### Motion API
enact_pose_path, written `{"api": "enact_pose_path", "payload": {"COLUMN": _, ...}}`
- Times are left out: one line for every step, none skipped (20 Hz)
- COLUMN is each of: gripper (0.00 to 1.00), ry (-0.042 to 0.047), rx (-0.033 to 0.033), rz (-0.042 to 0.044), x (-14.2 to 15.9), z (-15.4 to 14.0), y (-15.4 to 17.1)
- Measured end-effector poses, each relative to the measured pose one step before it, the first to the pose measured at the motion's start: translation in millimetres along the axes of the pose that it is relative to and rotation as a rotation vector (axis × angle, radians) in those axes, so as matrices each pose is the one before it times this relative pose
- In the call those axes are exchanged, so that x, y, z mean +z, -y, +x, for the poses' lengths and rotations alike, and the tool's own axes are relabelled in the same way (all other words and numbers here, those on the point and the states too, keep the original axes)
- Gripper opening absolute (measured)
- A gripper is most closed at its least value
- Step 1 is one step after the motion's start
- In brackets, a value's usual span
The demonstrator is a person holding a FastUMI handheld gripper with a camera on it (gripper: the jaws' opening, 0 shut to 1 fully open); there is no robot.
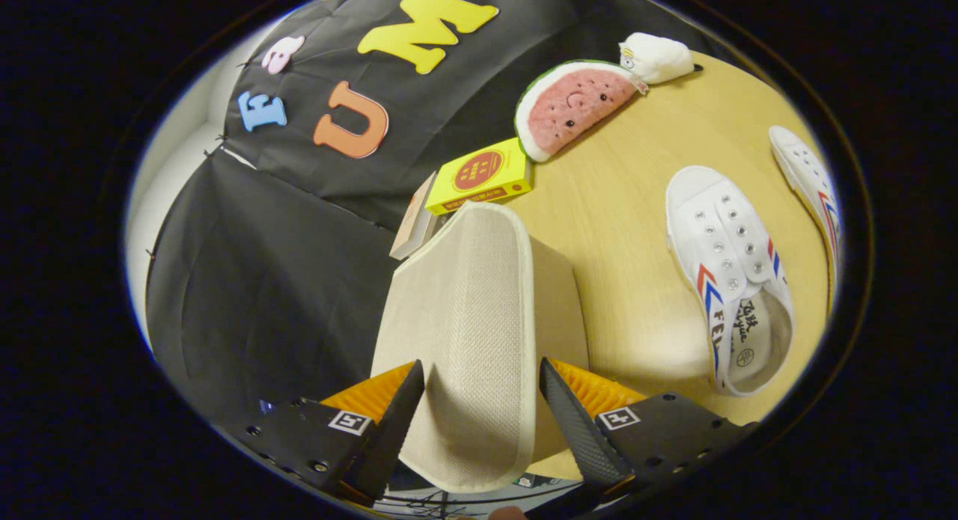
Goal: Open the storage box then place both shoes into the box .Put the left shoe in first, then the right shoe, with the right side of both shoes facing outward in a uniform manner.
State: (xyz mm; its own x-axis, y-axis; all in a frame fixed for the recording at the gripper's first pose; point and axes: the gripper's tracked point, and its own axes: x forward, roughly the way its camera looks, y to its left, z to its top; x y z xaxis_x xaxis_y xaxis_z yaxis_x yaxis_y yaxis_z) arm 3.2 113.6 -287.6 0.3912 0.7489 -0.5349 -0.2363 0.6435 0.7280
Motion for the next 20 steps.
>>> {"api": "enact_pose_path", "payload": {"gripper": 0.92, "ry": 0.00858, "rx": -0.00867, "rz": 0.01109, "x": 2.53, "z": -6.14, "y": -0.48}}
{"api": "enact_pose_path", "payload": {"gripper": 0.74, "ry": -0.00824, "rx": -0.00288, "rz": 0.00464, "x": 1.05, "z": -1.73, "y": 0.86}}
{"api": "enact_pose_path", "payload": {"gripper": 0.65, "ry": 0.00355, "rx": -0.00923, "rz": 0.00445, "x": 0.23, "z": -2.38, "y": 1.24}}
{"api": "enact_pose_path", "payload": {"gripper": 0.56, "ry": 0.00923, "rx": -0.00589, "rz": 0.00794, "x": 1.73, "z": -2.44, "y": 0.39}}
{"api": "enact_pose_path", "payload": {"gripper": 0.47, "ry": 0.00346, "rx": -0.01213, "rz": 0.00041, "x": 2.47, "z": -5.39, "y": 0.51}}
{"api": "enact_pose_path", "payload": {"gripper": 0.38, "ry": 0.02056, "rx": -0.01319, "rz": 0.00725, "x": 4.80, "z": -4.37, "y": 0.08}}
{"api": "enact_pose_path", "payload": {"gripper": 0.29, "ry": 0.01647, "rx": -0.00531, "rz": 0.00987, "x": 4.61, "z": -3.41, "y": -1.11}}
{"api": "enact_pose_path", "payload": {"gripper": 0.20, "ry": 0.00024, "rx": 0.01245, "rz": 0.00822, "x": 1.37, "z": -1.89, "y": -4.73}}
{"api": "enact_pose_path", "payload": {"gripper": 0.11, "ry": -0.00652, "rx": 0.01056, "rz": -0.00716, "x": -0.51, "z": 0.62, "y": -7.90}}
{"api": "enact_pose_path", "payload": {"gripper": 0.02, "ry": -0.01036, "rx": -0.02201, "rz": -0.02584, "x": -1.35, "z": -2.43, "y": -0.93}}
{"api": "enact_pose_path", "payload": {"gripper": 0.01, "ry": 0.00299, "rx": -0.01133, "rz": -0.02562, "x": 1.33, "z": -2.78, "y": -3.18}}
{"api": "enact_pose_path", "payload": {"gripper": 0.00, "ry": 0.00374, "rx": -0.01061, "rz": -0.01440, "x": 3.09, "z": -1.84, "y": -4.13}}
{"api": "enact_pose_path", "payload": {"gripper": 0.00, "ry": 0.00562, "rx": -0.00439, "rz": -0.00508, "x": 0.84, "z": -2.54, "y": -6.29}}
{"api": "enact_pose_path", "payload": {"gripper": 0.00, "ry": 0.00732, "rx": -0.00001, "rz": -0.00015, "x": 2.68, "z": -3.22, "y": -6.40}}
{"api": "enact_pose_path", "payload": {"gripper": 0.00, "ry": 0.00920, "rx": 0.00539, "rz": 0.00009, "x": 3.01, "z": -4.66, "y": -7.74}}
{"api": "enact_pose_path", "payload": {"gripper": 0.00, "ry": 0.00892, "rx": 0.00709, "rz": -0.00141, "x": 3.44, "z": -4.85, "y": -10.44}}
{"api": "enact_pose_path", "payload": {"gripper": 0.00, "ry": 0.01014, "rx": 0.00983, "rz": -0.00692, "x": 3.48, "z": -5.00, "y": -13.15}}
{"api": "enact_pose_path", "payload": {"gripper": 0.00, "ry": 0.01010, "rx": 0.00927, "rz": -0.01189, "x": 3.88, "z": -4.47, "y": -13.19}}
{"api": "enact_pose_path", "payload": {"gripper": 0.00, "ry": 0.00918, "rx": 0.01120, "rz": -0.01557, "x": 2.40, "z": -3.91, "y": -16.07}}
{"api": "enact_pose_path", "payload": {"gripper": 0.00, "ry": 0.00760, "rx": 0.01342, "rz": -0.01709, "x": 2.26, "z": -2.72, "y": -16.26}}
